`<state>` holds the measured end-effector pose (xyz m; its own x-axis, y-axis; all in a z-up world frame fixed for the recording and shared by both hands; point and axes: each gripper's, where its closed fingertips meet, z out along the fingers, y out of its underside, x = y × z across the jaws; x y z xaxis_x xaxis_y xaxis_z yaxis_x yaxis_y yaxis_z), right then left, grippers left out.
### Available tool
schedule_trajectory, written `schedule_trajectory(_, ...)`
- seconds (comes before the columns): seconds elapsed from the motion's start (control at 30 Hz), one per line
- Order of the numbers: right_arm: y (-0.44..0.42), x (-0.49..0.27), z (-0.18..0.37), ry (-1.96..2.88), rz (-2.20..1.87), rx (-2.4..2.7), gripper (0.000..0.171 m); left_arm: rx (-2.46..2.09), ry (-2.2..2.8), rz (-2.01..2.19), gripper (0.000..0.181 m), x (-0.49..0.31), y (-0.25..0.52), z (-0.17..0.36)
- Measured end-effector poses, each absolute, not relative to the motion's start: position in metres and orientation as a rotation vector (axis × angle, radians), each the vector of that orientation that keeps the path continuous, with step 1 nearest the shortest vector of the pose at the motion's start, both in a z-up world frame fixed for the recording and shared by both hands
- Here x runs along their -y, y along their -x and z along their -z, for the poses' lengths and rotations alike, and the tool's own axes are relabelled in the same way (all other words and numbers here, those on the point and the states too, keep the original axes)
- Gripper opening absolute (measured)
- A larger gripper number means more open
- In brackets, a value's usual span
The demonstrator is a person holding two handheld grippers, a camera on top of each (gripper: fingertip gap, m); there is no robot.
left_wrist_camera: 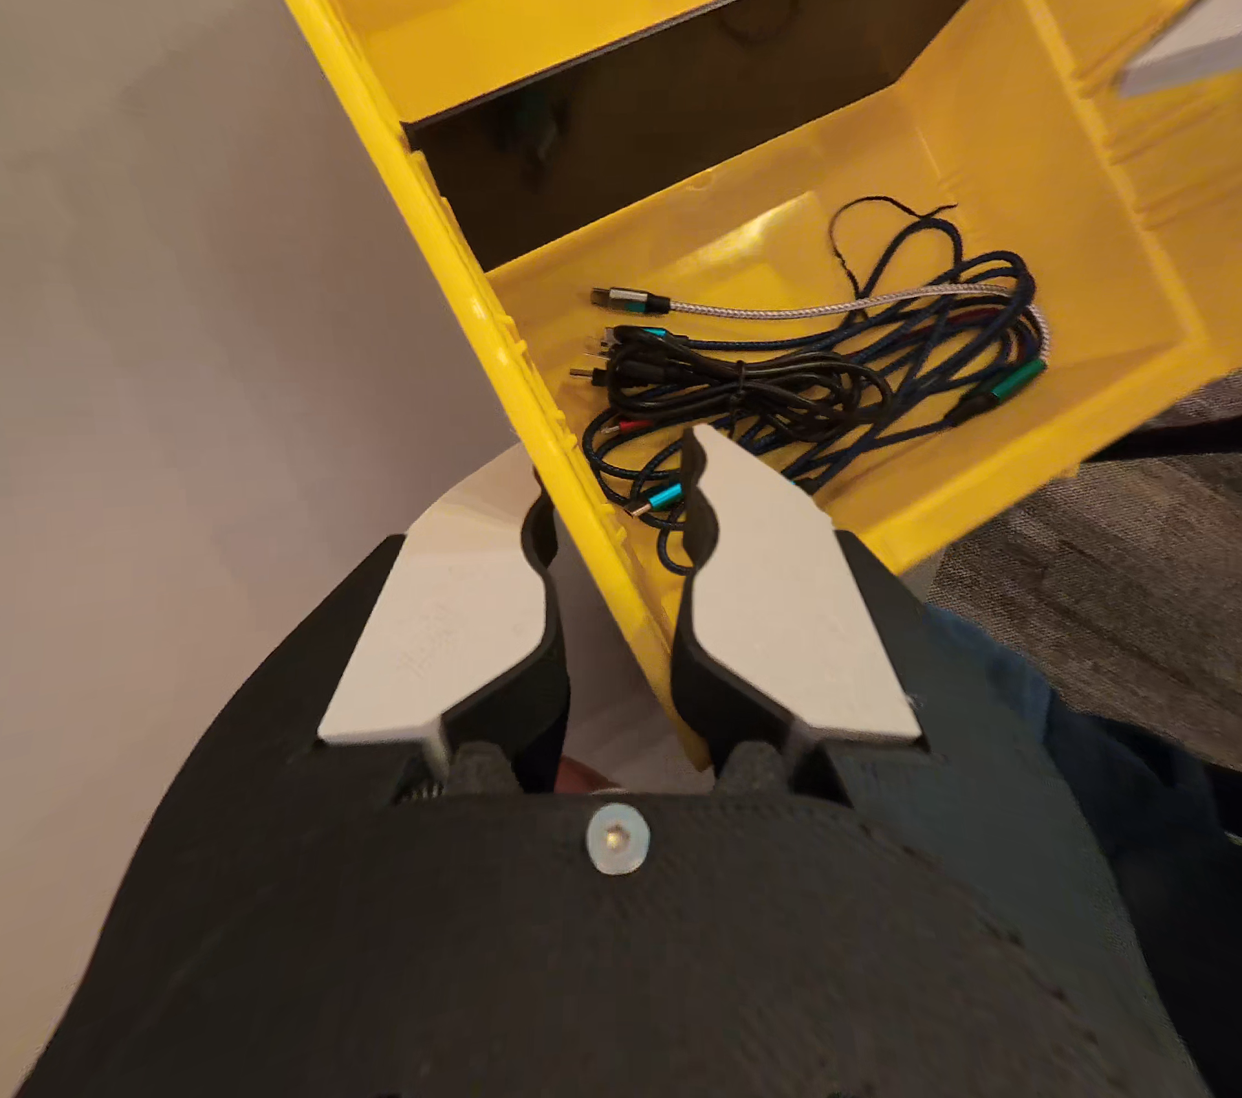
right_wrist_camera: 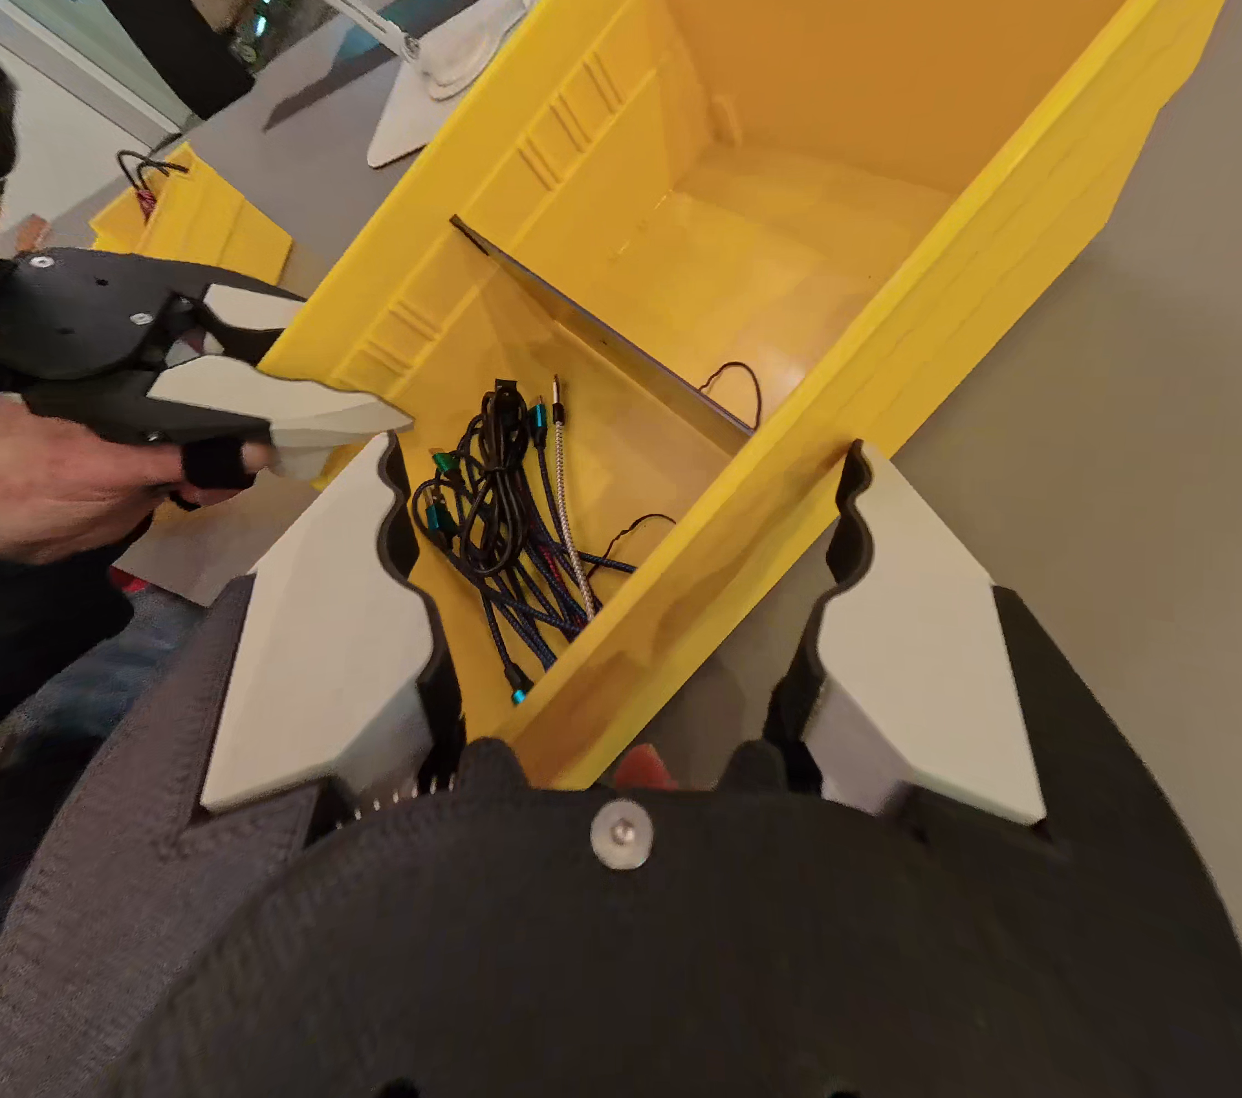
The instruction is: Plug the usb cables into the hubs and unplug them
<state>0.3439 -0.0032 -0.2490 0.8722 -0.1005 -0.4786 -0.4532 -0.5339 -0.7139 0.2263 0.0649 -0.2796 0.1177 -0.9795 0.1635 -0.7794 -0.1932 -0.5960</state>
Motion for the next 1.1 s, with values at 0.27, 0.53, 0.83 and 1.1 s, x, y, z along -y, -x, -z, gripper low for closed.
schedule_trajectory(0.27, -0.397, 0.008, 0.273, 2.335, -0.253, -0.317, 0.079, -1.749, 2.044, 1.048, 0.061, -0.024, -0.243, 0.272)
schedule_trajectory(0.53, -0.424, 0.003, 0.281, 2.482, -0.065, -0.207, 0.044, -1.610, 1.953, 1.234, 0.060, -0.030, -0.189, 0.221)
schedule_trajectory(0.83, -0.448, -0.003, 0.290, 2.581, 0.044, -0.081, 0.026, -0.946, 2.088, 0.192, 0.063, -0.208, 0.099, 0.183)
schedule_trajectory(1.1, -0.466, -0.009, 0.292, 2.630, 0.048, 0.018, 0.022, -0.647, 2.425, 0.050, 0.080, -0.230, 0.260, 0.250)
